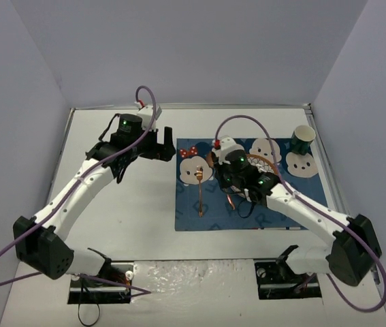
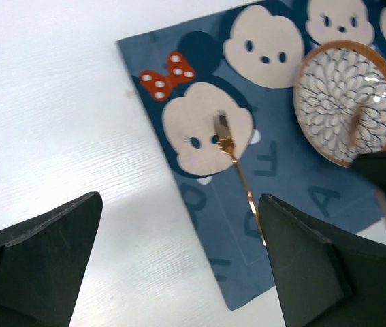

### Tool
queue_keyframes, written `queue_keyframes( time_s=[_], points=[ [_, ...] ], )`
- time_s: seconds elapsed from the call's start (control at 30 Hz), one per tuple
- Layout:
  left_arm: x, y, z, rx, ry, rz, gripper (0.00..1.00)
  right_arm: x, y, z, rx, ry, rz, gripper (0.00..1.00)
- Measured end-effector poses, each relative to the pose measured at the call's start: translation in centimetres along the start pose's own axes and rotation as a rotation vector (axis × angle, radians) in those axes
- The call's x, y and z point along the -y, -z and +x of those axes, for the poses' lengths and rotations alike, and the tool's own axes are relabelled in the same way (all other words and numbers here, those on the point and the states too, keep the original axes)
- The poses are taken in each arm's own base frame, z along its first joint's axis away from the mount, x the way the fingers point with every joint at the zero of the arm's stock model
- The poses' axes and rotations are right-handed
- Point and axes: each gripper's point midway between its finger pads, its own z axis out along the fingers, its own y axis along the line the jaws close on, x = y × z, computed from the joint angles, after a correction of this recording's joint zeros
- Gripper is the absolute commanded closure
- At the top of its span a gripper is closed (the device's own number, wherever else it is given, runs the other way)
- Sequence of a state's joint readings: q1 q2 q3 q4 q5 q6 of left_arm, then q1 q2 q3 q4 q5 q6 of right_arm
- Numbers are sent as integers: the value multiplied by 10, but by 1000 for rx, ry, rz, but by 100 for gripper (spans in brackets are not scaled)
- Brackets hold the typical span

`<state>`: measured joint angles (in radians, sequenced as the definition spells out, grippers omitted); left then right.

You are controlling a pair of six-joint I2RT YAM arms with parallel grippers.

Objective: Set the dinner table for one person

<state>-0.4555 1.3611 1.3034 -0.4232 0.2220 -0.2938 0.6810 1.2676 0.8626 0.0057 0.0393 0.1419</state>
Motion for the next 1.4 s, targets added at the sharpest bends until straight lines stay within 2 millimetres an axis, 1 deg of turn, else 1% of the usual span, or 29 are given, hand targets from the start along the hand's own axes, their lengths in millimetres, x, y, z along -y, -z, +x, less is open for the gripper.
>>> queue_keyframes(
  time_s=[0.03,0.13,0.17,0.27,0.33,0.47,0.53,0.57,0.77,0.9,1.03,1.17,1.27,1.4],
  points=[
    [-8,5,-1,7,8,-27,3,19,5,4,-6,-26,42,100],
    [-42,20,0,21,52,-125,3,72,20,8,-6,-99,173,100],
    [-55,25,3,20,69,-159,3,86,25,9,-3,-119,204,100],
    [-85,35,19,-7,110,-252,3,119,36,10,3,-173,277,100],
    [-95,40,29,-23,116,-291,3,136,41,13,-13,-184,312,100],
    [-100,50,51,-56,102,-330,3,174,45,29,-73,-219,391,100],
    [-101,55,54,-55,96,-338,3,194,47,40,-112,-226,449,100],
    [-101,57,54,-51,93,-343,3,201,48,44,-132,-220,470,100],
    [-101,69,54,-32,73,-365,3,224,45,62,-221,-162,504,100],
    [-97,78,52,-16,28,-389,3,252,55,68,-213,-163,538,100],
    [-93,89,50,16,-12,-409,3,273,63,76,-207,-161,555,100],
    [-95,96,48,34,-20,-437,3,283,59,88,-220,-156,534,100],
    [-98,96,48,32,-20,-452,3,289,50,104,-248,-165,506,100],
    [-100,97,48,34,-21,-466,3,294,44,123,-289,-186,482,100]
  ],
)
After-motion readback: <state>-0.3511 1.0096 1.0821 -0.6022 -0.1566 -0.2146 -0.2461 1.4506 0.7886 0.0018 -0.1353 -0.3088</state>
